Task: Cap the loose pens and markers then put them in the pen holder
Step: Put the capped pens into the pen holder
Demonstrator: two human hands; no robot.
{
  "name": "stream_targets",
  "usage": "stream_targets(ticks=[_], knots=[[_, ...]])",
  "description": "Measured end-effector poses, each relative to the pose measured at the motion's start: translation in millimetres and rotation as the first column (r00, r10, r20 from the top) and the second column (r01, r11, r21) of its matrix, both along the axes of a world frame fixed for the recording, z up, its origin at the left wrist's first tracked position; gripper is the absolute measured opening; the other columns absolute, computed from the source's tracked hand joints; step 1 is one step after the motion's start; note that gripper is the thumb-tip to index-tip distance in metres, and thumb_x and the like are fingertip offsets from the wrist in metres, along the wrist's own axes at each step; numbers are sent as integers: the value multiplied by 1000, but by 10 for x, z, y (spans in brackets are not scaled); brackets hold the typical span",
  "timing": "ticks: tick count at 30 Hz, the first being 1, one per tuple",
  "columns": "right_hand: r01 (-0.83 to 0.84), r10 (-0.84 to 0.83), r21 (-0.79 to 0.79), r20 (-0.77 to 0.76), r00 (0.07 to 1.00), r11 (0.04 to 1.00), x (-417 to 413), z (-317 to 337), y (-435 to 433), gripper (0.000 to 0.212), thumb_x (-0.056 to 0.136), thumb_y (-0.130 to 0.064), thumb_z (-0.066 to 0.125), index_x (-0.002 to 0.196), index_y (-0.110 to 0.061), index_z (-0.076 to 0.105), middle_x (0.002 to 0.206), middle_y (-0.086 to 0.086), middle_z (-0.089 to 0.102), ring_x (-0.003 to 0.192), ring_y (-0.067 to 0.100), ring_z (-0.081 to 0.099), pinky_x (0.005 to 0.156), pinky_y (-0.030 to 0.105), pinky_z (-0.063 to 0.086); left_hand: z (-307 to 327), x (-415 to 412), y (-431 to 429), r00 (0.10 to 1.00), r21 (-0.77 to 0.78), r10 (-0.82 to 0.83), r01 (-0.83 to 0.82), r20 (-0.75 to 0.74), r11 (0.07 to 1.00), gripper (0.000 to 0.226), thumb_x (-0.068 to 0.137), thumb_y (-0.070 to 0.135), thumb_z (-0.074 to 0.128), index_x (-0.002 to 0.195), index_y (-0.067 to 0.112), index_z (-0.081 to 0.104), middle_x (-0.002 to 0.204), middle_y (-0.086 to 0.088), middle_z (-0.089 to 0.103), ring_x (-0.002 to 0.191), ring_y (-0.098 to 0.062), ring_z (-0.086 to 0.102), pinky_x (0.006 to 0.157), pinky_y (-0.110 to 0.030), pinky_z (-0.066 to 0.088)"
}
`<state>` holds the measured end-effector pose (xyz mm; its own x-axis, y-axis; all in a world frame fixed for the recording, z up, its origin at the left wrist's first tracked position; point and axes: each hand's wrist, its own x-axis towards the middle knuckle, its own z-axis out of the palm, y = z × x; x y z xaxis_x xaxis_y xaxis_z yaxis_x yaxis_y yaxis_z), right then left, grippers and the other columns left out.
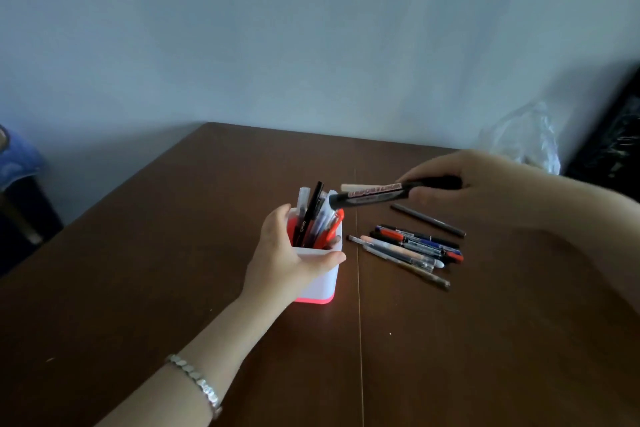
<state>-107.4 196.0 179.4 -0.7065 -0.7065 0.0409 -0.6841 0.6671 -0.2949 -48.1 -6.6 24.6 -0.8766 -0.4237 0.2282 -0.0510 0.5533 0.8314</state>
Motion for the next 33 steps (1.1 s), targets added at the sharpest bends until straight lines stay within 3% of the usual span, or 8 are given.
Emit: stream_targets(ticks=[4, 7, 11, 15, 22, 25, 30, 33], knots=[[-141, 192, 287, -158, 969, 948, -91, -60, -565, 20, 84, -27, 51, 92, -22, 68, 82, 0, 66, 76, 19, 60, 71, 38, 52, 0, 13, 7, 1000, 0, 8, -8, -27, 1000, 91, 59, 40, 81, 133, 20, 31, 129, 4, 41, 105, -5, 44, 82, -25, 47], [-207, 299, 427, -159, 941, 880, -90, -339, -974, 20, 82, -23, 53, 93, -13, 68, 91, 8, 63, 80, 22, 59, 65, 34, 49, 14, 20, 8, 1000, -21, 8, -9, -14, 1000, 94, 59, 43, 81, 134, 22, 29, 132, 5, 40, 104, -2, 42, 85, -25, 48], [-141, 133, -22, -219, 967, 990, -204, -492, -1056, 30, 77, -34, 66, 104, -21, 63, 96, -4, 56, 88, 12, 53, 74, 25, 45, 15, 9, 8, 1000, -23, 13, -13, 12, 1000, 98, 56, 53, 78, 134, 24, 28, 131, 7, 41, 113, -9, 47, 91, -32, 51], [51, -74, -443, -34, 997, 895, -243, -718, -1003, 44, 89, -30, 53, 131, -19, 47, 117, -2, 52, 93, 3, 47, 86, 15, 32, -55, -31, -12, 1000, 7, 8, -8, 11, 1000, 94, 48, 63, 72, 128, 33, 31, 120, 12, 48, 106, -9, 54, 88, -31, 53], [-52, 69, -141, 123, 990, 989, -236, -829, -1229, 52, 96, -45, 21, 142, -22, 29, 153, -9, 21, 141, 9, 16, 113, 28, 14, -62, -42, -31, 999, -11, 3, -3, -34, 1000, 100, 45, 62, 72, 131, 29, 32, 126, 10, 47, 112, -10, 52, 88, -36, 52], [11, 127, -348, 373, 919, 938, -162, -721, -1209, 55, 93, -52, 20, 137, -23, 38, 144, -3, 39, 134, 14, 32, 101, 22, 22, -59, -45, -33, 1000, -27, 3, -3, -25, 1000, 108, 43, 70, 66, 135, 28, 28, 129, 8, 46, 116, -11, 50, 91, -37, 51], [-82, 62, -249, -87, 994, 965, -47, -959, -1255, 38, 97, -37, 33, 127, -25, 51, 145, -3, 40, 134, 15, 33, 108, 35, 28, -82, -66, -44, 998, -65, -28, 25, -50, 998, 99, 51, 65, 68, 133, 27, 30, 127, 8, 47, 113, -12, 52, 86, -30, 53], [63, -65, -176, -2, 998, 982, -196, -958, -1345, 43, 98, -33, 29, 138, -22, 35, 144, 0, 39, 135, 23, 30, 107, 41, 28, -72, -51, -37, 1000, -22, -5, 5, -8, 1000, 107, 49, 63, 74, 137, 29, 24, 137, 7, 42, 119, -13, 47, 93, -35, 50]])
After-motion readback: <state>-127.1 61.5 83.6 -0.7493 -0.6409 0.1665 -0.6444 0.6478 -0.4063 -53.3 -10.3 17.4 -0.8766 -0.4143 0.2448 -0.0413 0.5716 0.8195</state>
